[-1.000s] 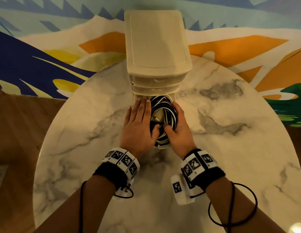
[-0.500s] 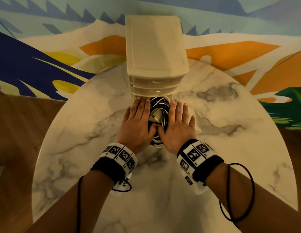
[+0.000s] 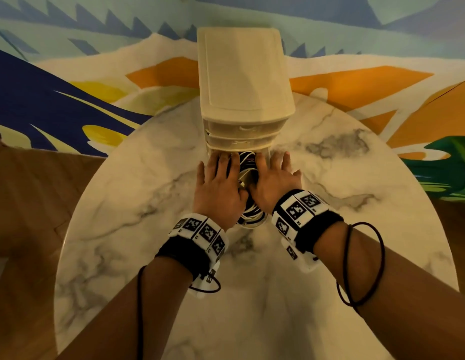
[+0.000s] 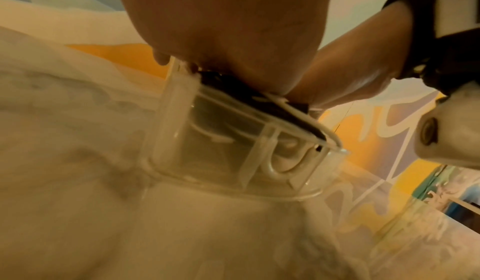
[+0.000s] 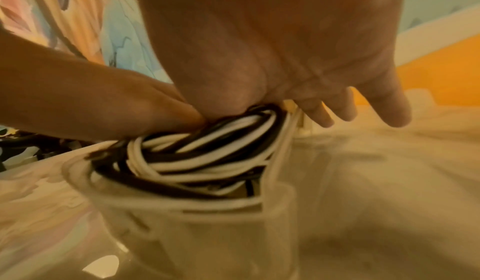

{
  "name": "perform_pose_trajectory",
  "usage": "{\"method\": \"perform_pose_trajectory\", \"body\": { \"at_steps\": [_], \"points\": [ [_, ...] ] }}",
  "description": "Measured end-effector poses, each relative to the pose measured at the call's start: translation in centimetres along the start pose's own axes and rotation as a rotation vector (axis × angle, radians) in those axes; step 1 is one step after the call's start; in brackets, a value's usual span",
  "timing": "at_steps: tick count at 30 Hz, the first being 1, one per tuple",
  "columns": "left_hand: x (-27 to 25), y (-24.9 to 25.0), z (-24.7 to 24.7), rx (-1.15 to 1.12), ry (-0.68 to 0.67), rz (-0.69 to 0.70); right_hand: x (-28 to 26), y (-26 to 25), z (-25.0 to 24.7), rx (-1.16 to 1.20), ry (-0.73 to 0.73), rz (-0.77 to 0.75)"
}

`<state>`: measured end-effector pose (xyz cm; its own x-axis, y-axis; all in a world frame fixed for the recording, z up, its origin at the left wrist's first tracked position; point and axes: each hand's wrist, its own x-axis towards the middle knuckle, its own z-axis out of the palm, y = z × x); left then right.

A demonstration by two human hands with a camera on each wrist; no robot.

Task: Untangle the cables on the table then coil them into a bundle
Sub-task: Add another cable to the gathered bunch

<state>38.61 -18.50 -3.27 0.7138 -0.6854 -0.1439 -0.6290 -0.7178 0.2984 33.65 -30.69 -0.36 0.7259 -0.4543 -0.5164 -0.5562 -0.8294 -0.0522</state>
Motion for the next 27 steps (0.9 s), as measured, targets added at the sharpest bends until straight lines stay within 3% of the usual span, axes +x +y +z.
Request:
{"method": "perform_pose_trajectory", "body": {
  "at_steps": [5, 9, 14, 19, 27],
  "points": [
    [0.2, -0.1, 0.0, -0.020, 0.024, -0.015, -0.9, -0.2, 0.6, 0.243, 0.070, -0.002],
    [0.5, -0.5, 0.1, -0.049, 0.037, -0.008, -4.4, 1.0, 1.3, 0.249, 0.235, -0.202],
    [0.7, -0.8, 0.2, -0.059, 0.085, 0.017, -5.6, 4.3, 2.9, 0.173, 0.124, -0.366],
    [0.8, -0.7, 0.2, -0.035, 0.054, 0.001, -5.0, 4.2, 3.9, 0.174, 0.221, -0.364],
    [0.5, -0.5, 0.5, -0.063, 0.050, 0.018, -4.6, 4.3, 3.8, 0.303, 0.196, -0.368]
  ]
}}
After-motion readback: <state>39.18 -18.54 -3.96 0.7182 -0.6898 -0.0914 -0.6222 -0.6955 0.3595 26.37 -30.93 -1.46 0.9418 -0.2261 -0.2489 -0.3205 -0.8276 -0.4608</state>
